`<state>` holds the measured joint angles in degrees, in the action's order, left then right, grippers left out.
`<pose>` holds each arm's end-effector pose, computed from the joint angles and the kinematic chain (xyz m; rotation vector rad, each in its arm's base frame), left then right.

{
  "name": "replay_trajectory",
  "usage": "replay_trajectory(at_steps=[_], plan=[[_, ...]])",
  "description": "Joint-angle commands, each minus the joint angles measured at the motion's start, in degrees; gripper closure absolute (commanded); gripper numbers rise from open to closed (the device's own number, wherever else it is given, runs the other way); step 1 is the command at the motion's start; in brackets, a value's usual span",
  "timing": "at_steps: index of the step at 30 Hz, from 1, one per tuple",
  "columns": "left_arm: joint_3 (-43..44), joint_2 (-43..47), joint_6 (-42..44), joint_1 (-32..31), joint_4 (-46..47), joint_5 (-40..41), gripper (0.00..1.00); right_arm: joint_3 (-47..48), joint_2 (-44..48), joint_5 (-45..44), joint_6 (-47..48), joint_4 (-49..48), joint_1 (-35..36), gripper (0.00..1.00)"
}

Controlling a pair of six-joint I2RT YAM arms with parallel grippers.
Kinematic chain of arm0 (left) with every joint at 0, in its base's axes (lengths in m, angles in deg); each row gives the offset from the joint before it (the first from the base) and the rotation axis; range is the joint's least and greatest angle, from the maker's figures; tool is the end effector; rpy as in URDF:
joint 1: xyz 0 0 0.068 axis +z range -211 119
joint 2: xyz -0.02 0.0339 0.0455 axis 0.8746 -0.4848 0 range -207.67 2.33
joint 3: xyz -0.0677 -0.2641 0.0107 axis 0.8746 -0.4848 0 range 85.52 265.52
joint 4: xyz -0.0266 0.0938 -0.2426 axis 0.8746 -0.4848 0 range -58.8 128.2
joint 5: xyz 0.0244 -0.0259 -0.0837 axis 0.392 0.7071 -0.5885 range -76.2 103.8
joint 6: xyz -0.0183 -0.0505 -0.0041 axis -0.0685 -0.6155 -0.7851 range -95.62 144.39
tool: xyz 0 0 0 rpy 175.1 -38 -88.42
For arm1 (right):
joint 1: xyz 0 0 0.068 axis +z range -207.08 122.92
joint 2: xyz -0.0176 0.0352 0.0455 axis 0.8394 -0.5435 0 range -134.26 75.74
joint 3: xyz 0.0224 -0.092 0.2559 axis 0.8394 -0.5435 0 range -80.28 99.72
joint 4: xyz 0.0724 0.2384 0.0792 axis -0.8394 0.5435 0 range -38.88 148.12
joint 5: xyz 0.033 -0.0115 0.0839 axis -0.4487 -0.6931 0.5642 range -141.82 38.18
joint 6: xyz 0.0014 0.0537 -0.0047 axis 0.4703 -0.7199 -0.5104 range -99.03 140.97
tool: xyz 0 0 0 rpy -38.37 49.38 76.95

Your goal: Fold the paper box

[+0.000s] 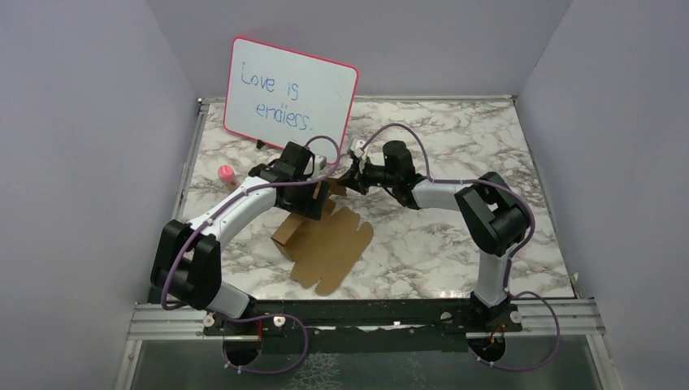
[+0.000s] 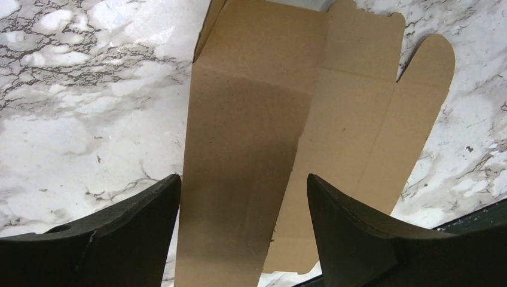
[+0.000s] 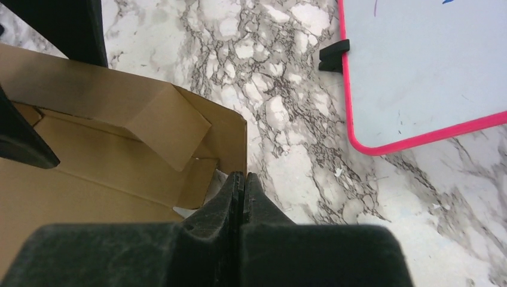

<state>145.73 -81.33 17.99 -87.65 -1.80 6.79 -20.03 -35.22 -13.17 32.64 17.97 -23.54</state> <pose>0.2557 -0.1333 0.2357 0.5154 2.6624 -0.3411 0.3320 0.2467 0.1778 -1.1457 1.5201 0.8910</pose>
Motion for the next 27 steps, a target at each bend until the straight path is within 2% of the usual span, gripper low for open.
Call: replay_trajectory(at_steps=[1, 8, 11, 17, 27], plan=[[2.6, -2.2, 1.5, -0.2, -0.3, 0.7, 0.23, -1.5, 4.8, -4.7, 6.9, 1.6, 0.2, 0.99], [5.8, -5.2, 2.7, 0.1, 0.5, -0.2, 0.27, -1.8, 6.8, -7.2, 10.6, 3.5, -0.1, 0.99], [6.5, -6.1, 3.4, 0.3, 0.8, -0.3, 0.33, -2.4, 7.5, -7.7, 10.2, 3.6, -0.1, 0.99], [6.6, -8.0, 2.2, 0.3, 1.2, 0.0, 0.46, -4.8, 9.9, -9.7, 4.7, 3.2, -0.1, 0.99], [7.6, -10.0, -0.4, 0.2, 1.6, 3.3, 0.52, -11.6, 14.7, -20.2, -3.2, 3.8, 5.3, 0.98]])
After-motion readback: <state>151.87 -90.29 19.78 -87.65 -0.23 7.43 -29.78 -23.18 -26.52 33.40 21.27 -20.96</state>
